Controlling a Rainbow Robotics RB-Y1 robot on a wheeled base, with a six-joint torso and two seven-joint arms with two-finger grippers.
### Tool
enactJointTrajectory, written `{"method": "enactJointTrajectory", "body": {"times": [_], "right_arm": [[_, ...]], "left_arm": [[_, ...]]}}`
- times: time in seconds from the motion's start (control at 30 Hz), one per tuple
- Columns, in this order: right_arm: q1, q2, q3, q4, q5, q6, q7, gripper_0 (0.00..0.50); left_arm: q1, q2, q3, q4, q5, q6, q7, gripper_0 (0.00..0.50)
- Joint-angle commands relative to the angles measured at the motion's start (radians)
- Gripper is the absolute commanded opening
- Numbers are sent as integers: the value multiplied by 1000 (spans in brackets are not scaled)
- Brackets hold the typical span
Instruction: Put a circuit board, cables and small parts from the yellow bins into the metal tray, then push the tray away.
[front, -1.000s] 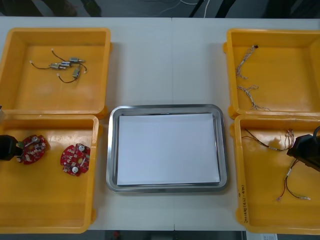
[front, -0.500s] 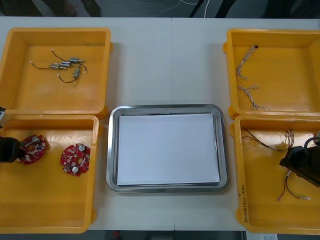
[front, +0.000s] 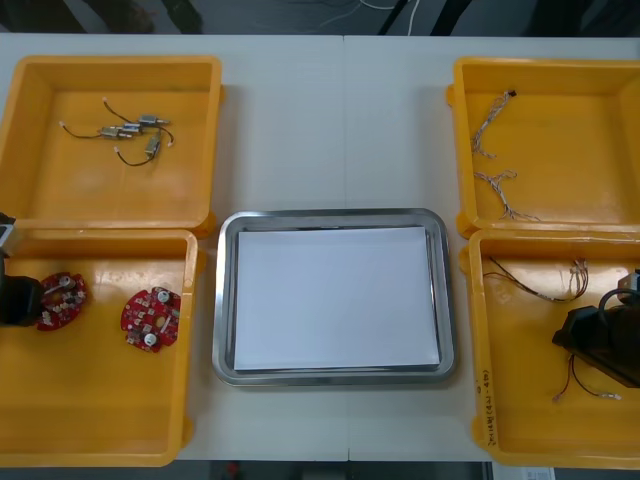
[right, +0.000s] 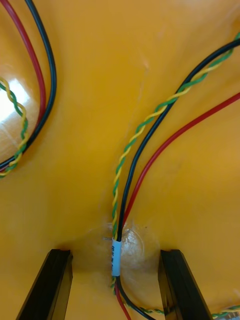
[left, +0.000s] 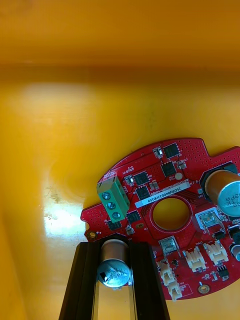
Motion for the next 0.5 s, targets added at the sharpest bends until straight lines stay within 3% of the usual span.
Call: {"method": "enactJointTrajectory", "body": {"times": [0.03,0.23,0.5], "right_arm": [[29,12,17,-7,18,-13,-28,500],[35,12,22,-6,38,-40,-24,500],[40,12,25,-6,56,-60,-28,500]], "left_arm": [[-22,46,-9,-4,1,-9,2,0],[-22,57,-3,-15,15,-5,5,0],[-20,64,37,-78,37,89,14,0]]}}
